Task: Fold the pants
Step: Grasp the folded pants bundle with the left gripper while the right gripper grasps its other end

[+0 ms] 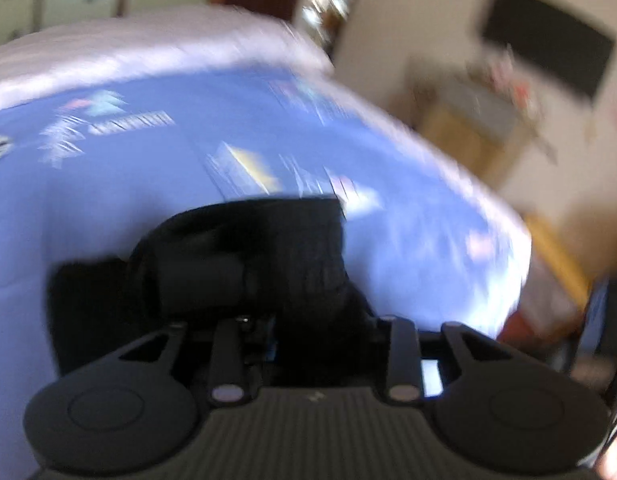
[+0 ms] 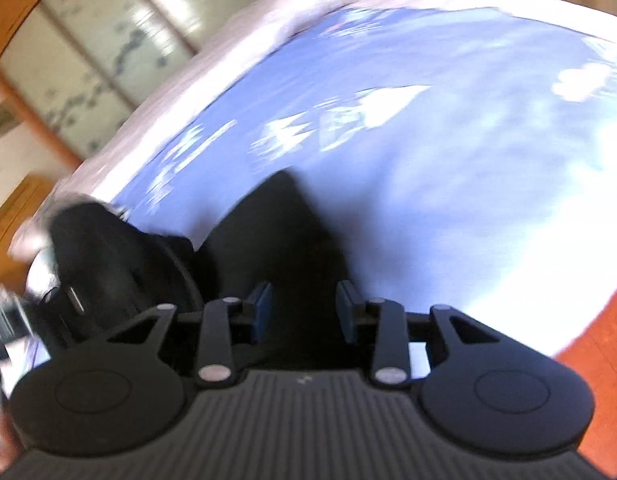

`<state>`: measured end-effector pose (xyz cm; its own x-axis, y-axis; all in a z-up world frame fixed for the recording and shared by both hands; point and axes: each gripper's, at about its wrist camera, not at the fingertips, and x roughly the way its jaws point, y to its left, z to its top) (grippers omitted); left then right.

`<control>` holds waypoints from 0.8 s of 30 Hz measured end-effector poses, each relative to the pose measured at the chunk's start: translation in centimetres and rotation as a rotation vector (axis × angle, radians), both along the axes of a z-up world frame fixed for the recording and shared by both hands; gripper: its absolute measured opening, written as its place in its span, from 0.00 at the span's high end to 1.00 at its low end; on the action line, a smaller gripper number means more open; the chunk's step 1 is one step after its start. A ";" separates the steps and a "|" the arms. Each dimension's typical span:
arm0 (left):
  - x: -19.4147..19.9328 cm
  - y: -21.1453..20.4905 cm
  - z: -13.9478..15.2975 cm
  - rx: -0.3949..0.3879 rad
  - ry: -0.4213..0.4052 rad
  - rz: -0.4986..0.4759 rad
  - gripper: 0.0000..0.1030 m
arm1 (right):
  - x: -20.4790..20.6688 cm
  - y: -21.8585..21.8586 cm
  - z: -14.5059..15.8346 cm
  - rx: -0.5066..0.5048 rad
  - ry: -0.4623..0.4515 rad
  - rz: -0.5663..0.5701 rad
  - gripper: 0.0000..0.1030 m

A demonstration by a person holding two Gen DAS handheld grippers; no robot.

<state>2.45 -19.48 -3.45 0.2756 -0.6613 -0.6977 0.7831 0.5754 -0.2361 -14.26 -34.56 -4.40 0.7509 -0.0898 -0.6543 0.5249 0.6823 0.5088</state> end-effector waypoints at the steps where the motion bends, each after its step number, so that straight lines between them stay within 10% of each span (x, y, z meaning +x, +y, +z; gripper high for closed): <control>1: -1.0 0.0 -0.5 0.007 -0.002 -0.022 0.63 | -0.9 -0.6 -0.1 0.001 -0.002 -0.019 0.62; 8: -0.3 7.5 0.2 -0.065 0.032 0.080 0.53 | -0.9 -0.3 -0.1 0.005 -0.089 0.049 0.61; 15: 3.3 14.8 -2.1 -0.064 0.137 0.311 0.51 | 2.3 2.0 2.8 -0.195 -0.114 0.164 0.55; 19: 3.5 14.3 -3.2 -0.060 0.160 0.313 0.51 | 3.5 3.0 5.2 -0.278 -0.195 0.241 0.36; 24: 2.7 12.3 -3.7 -0.027 0.128 0.254 0.51 | 7.2 5.2 3.9 -0.384 -0.113 0.374 0.38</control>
